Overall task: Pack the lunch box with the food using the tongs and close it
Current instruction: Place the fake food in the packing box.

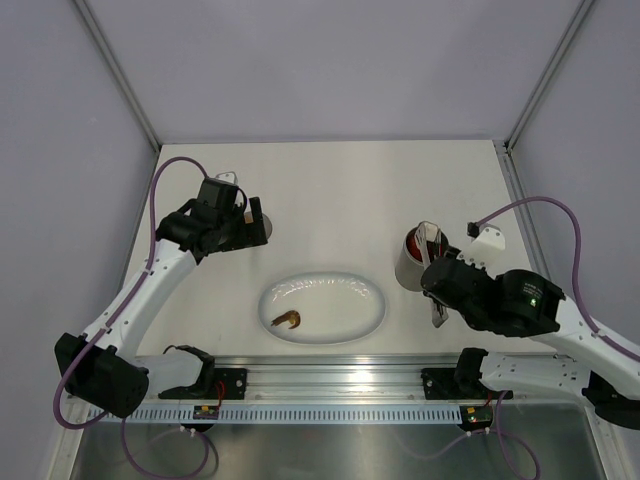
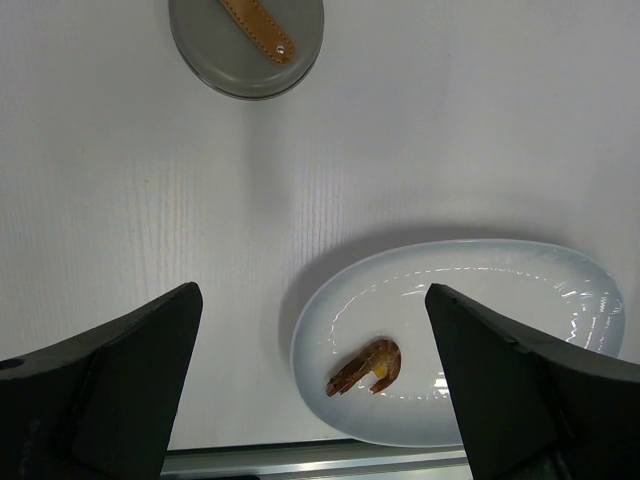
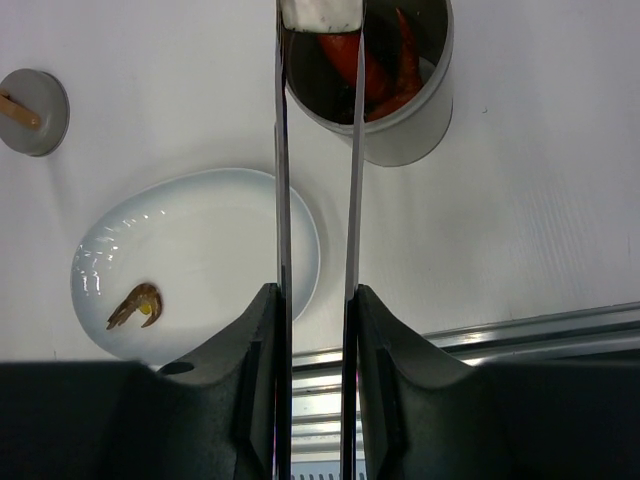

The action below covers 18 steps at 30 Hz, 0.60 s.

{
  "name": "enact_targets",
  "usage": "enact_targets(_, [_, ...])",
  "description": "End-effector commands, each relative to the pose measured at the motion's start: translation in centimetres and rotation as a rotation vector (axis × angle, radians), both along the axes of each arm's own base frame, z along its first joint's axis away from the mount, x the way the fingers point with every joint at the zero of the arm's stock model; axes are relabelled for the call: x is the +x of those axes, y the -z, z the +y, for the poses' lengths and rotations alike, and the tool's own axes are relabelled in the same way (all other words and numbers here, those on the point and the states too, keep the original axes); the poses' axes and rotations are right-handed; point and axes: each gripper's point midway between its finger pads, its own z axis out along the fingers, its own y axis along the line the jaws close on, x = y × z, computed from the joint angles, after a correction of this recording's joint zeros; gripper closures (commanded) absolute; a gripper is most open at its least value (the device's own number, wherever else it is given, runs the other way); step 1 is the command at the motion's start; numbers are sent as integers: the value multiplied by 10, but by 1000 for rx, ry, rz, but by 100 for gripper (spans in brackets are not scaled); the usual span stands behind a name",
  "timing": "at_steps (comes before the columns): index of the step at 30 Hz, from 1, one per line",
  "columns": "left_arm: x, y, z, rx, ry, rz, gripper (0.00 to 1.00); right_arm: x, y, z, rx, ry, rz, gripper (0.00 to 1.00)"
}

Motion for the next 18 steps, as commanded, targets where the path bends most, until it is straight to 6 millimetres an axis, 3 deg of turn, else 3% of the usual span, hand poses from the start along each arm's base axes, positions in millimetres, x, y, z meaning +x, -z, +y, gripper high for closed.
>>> enact_targets(1, [9, -12, -5, -24, 17, -51, 1, -24, 21, -58, -207, 52, 101, 66])
enact_targets(3, [9, -13, -5, -26, 16, -53, 1, -25, 21, -59, -206, 51, 102, 56])
enact_targets(6, [9, -12, -6, -26, 18, -51, 1, -25, 21, -59, -207, 52, 102, 51])
enact_targets(18, [8, -13, -5, -28, 16, -53, 1, -25, 20, -58, -208, 46, 103, 46])
